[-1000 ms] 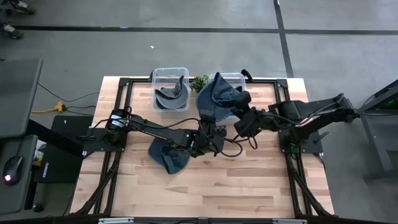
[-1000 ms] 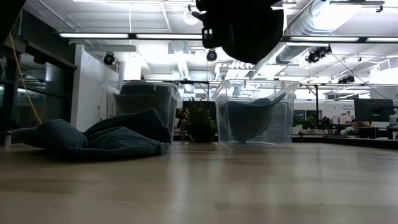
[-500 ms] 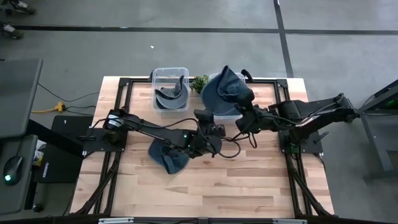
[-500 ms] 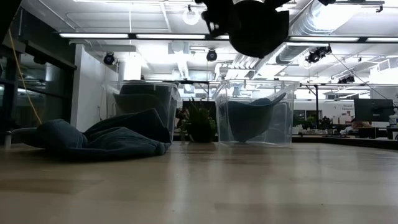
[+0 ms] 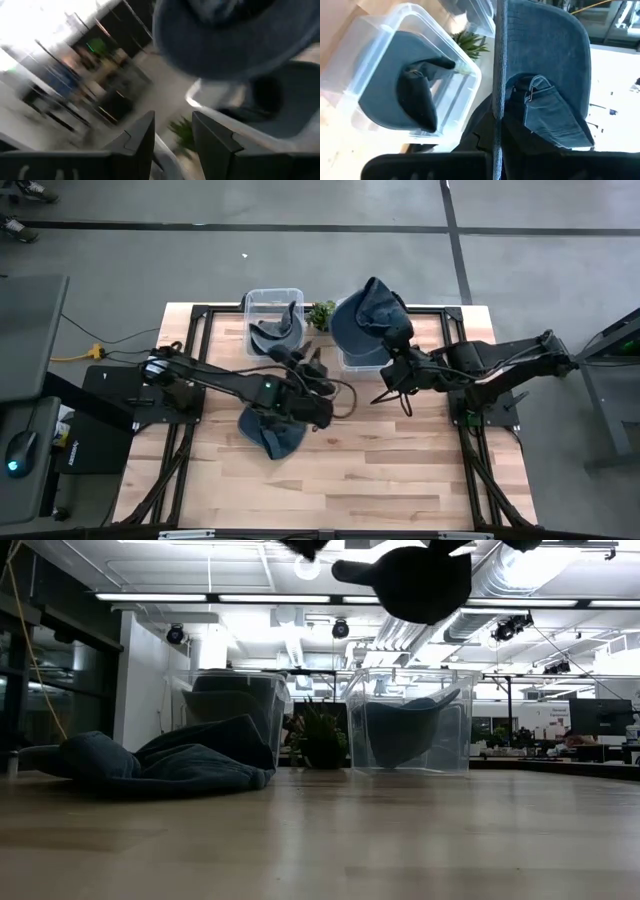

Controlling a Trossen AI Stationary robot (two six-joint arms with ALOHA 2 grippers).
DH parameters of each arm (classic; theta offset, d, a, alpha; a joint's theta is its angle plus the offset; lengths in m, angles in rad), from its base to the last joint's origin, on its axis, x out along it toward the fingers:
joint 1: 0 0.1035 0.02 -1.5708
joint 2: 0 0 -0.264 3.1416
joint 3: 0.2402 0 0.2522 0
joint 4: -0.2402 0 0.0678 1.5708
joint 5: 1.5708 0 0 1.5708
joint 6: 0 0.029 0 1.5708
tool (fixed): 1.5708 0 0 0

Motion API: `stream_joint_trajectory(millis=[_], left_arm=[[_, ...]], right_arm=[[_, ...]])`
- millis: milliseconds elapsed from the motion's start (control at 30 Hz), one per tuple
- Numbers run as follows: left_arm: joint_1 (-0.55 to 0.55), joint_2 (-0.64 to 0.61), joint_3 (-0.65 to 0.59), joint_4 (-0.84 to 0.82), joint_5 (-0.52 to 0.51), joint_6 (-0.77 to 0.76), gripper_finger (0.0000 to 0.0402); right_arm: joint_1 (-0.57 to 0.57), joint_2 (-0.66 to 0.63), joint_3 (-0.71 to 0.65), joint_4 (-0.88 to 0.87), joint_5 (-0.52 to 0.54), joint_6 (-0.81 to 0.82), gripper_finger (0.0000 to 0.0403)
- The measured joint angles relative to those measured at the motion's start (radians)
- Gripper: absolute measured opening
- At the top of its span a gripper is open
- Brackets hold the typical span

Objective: Pick & Place hat
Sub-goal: Put the top blue cap into the right transparent bin

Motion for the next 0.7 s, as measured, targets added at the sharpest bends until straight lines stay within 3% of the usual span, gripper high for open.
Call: stream_joint_trajectory(millis=[133,267,500,700], left_arm=[[0.009,-0.041,0.003,-0.182,0.086,-0.355,0.0127],[0.008,-0.053,-0.002,-0.252,0.155,-0.523,0.0134],[0.055,-0.068,0.0,-0.256,0.301,-0.557,0.0198],[0.14,-0.068,0.0,-0.252,0.417,-0.547,0.0251]], right_arm=[[0.0,0.0,0.0,0.007,0.042,-0.019,0.0006],[0.0,0.0,0.0,0.027,0.052,-0.03,0.0006],[0.024,0.0,0.0,0.03,0.131,-0.023,0.0006],[0.067,0.0,0.0,-0.002,0.131,0.034,0.0006]])
